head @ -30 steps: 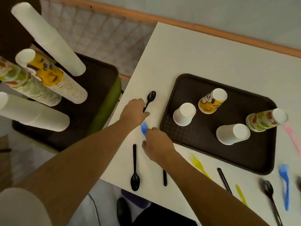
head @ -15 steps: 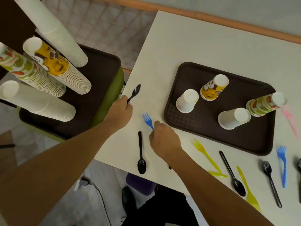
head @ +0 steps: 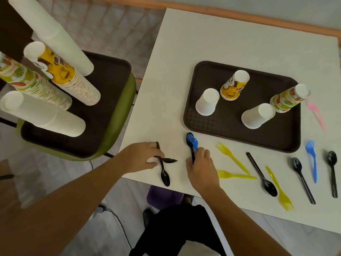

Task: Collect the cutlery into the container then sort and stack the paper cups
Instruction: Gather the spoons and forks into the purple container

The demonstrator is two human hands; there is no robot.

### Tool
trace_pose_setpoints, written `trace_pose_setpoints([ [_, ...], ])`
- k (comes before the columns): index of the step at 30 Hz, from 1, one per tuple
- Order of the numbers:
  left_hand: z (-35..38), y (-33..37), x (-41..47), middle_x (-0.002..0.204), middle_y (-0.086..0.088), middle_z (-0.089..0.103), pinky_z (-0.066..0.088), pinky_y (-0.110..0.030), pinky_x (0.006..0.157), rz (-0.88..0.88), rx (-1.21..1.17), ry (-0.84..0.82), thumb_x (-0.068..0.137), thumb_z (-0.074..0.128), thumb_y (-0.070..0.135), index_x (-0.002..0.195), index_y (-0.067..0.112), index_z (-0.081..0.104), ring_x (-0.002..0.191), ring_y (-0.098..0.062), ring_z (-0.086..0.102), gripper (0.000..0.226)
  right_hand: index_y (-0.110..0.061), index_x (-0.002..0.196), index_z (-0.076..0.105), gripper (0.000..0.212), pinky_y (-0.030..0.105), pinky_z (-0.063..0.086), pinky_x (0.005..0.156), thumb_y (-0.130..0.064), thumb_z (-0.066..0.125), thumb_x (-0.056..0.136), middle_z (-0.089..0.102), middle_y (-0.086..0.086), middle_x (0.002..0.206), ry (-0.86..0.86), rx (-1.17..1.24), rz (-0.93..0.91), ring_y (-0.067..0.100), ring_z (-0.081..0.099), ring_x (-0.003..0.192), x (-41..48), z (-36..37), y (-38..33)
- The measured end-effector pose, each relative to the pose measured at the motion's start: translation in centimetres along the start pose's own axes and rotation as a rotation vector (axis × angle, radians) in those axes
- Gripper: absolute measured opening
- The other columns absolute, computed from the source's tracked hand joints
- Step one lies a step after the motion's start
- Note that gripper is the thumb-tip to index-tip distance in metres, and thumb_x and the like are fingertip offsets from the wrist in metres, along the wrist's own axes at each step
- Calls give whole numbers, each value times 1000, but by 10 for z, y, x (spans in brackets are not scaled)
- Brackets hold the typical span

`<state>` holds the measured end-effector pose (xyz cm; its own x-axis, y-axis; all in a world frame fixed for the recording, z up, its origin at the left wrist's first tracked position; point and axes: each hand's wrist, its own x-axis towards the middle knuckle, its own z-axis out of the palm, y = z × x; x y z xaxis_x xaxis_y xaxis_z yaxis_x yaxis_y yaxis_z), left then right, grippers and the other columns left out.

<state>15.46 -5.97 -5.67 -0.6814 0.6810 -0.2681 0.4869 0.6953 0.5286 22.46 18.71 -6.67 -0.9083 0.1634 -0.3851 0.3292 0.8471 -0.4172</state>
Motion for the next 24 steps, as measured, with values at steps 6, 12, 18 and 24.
trace_pose_setpoints([
  [6,3,3,-10,91,-3,58,48,-28,57,76,153,58,97,65,30,107,13,76,69,-17,57,22,-17,121,44,21,35,49,64,-31,45,106,52,3,113,54,-110,39,21,56,92,2,13,-8],
  [12,6,20,-38,100,-1,54,51,-31,68,-62,37,221,102,57,26,110,9,65,79,-14,52,21,-15,112,43,13,42,49,70,-27,42,106,56,6,106,147,99,55,27,57,90,-11,8,-23],
  [18,19,61,-86,87,3,63,52,-30,67,-252,-285,255,106,39,31,101,25,49,76,-12,59,13,-23,104,36,9,38,40,56,-30,33,109,58,3,78,54,361,8,22,55,65,-63,9,-33],
  [24,72,100,-140,83,5,64,45,-14,58,-388,-581,291,93,25,60,107,38,48,70,0,62,34,-32,102,36,9,28,36,49,-26,33,108,55,-2,71,-103,403,-51,13,47,59,-130,46,-16],
])
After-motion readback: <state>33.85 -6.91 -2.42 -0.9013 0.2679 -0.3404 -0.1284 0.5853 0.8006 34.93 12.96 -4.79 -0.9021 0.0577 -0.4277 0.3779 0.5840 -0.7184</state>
